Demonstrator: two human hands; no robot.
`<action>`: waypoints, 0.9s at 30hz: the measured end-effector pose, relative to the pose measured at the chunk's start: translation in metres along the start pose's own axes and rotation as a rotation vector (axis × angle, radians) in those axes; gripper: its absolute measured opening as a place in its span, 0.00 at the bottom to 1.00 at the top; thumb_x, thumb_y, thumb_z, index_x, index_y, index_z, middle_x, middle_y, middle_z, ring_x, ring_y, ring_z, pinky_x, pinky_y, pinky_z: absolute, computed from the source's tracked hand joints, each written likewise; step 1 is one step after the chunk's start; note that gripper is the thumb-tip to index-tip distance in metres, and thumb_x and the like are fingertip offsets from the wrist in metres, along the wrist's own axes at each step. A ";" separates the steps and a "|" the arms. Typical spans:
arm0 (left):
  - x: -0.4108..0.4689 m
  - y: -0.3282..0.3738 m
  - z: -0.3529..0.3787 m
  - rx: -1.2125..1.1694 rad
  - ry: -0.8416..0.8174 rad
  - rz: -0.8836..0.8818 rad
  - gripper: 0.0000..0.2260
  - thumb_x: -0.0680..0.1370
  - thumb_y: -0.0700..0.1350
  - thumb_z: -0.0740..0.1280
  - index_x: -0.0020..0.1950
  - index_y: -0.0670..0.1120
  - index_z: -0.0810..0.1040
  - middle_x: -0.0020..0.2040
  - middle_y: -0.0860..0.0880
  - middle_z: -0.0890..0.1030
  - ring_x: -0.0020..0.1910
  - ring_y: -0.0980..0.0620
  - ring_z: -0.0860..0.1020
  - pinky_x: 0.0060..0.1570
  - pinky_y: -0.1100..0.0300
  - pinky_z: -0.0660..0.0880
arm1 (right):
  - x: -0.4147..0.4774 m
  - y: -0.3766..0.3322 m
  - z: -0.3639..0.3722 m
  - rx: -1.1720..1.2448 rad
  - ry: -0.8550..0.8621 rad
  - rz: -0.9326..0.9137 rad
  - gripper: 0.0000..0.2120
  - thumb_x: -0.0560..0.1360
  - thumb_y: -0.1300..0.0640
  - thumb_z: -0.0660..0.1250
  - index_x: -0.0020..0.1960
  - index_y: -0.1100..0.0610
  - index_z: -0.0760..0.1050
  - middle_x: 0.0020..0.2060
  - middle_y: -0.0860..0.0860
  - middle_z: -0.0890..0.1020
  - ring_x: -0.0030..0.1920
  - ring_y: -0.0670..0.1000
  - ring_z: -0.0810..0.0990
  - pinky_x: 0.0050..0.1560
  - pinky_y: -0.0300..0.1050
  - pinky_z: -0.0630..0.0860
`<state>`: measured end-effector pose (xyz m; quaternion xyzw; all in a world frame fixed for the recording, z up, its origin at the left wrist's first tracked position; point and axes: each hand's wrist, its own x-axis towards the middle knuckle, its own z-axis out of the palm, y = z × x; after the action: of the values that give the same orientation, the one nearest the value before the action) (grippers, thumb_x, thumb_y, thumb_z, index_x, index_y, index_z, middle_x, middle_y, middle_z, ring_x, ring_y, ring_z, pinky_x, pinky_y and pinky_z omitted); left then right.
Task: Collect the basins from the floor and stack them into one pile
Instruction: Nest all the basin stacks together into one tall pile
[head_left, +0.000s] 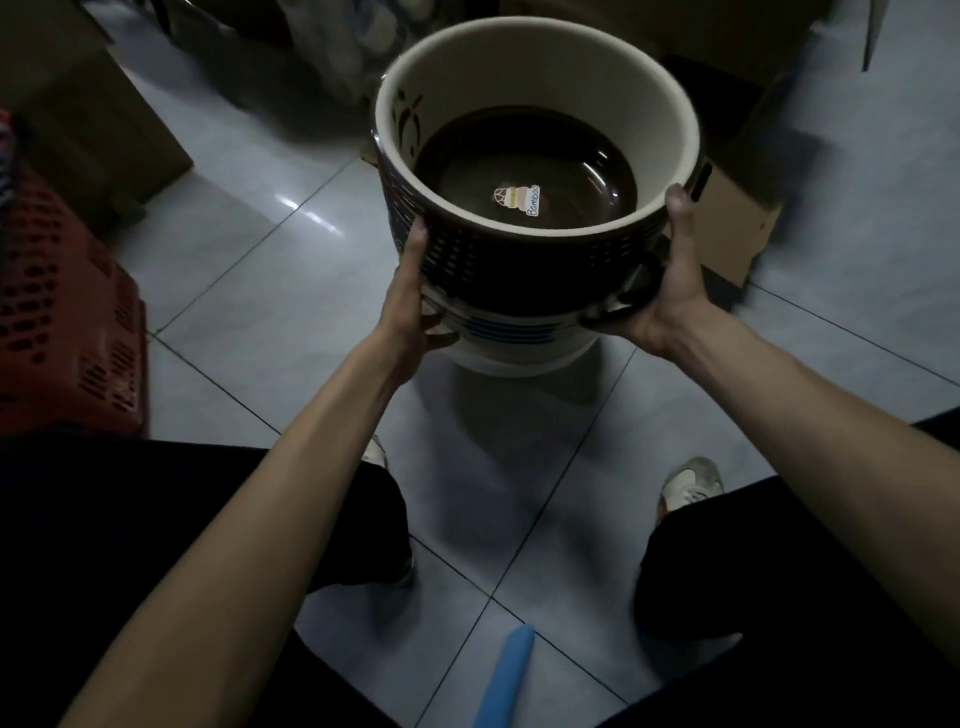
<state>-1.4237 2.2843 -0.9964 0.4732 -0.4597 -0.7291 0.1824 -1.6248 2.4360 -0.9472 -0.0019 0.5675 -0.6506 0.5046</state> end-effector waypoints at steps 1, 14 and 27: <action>-0.002 -0.002 -0.002 -0.001 0.004 -0.002 0.40 0.73 0.77 0.57 0.80 0.56 0.63 0.75 0.43 0.71 0.69 0.38 0.74 0.66 0.35 0.73 | -0.002 0.004 0.003 -0.012 0.027 -0.011 0.26 0.75 0.25 0.54 0.51 0.43 0.78 0.51 0.52 0.81 0.54 0.58 0.77 0.63 0.69 0.72; 0.026 -0.070 -0.021 -0.388 0.262 -0.297 0.27 0.80 0.64 0.62 0.74 0.51 0.71 0.66 0.42 0.76 0.61 0.42 0.78 0.64 0.44 0.76 | 0.029 0.032 -0.039 -0.081 0.277 0.043 0.26 0.77 0.28 0.57 0.59 0.48 0.77 0.57 0.54 0.79 0.54 0.57 0.78 0.52 0.55 0.78; 0.052 -0.122 -0.006 -0.782 0.053 -0.469 0.29 0.78 0.62 0.64 0.69 0.42 0.75 0.65 0.43 0.78 0.67 0.42 0.76 0.69 0.44 0.72 | 0.100 0.102 -0.080 0.345 0.240 0.275 0.38 0.75 0.35 0.67 0.71 0.64 0.70 0.65 0.63 0.76 0.64 0.65 0.77 0.65 0.63 0.74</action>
<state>-1.4234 2.3075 -1.1272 0.4787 -0.0256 -0.8570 0.1892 -1.6528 2.4450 -1.1083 0.2390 0.4987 -0.6586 0.5103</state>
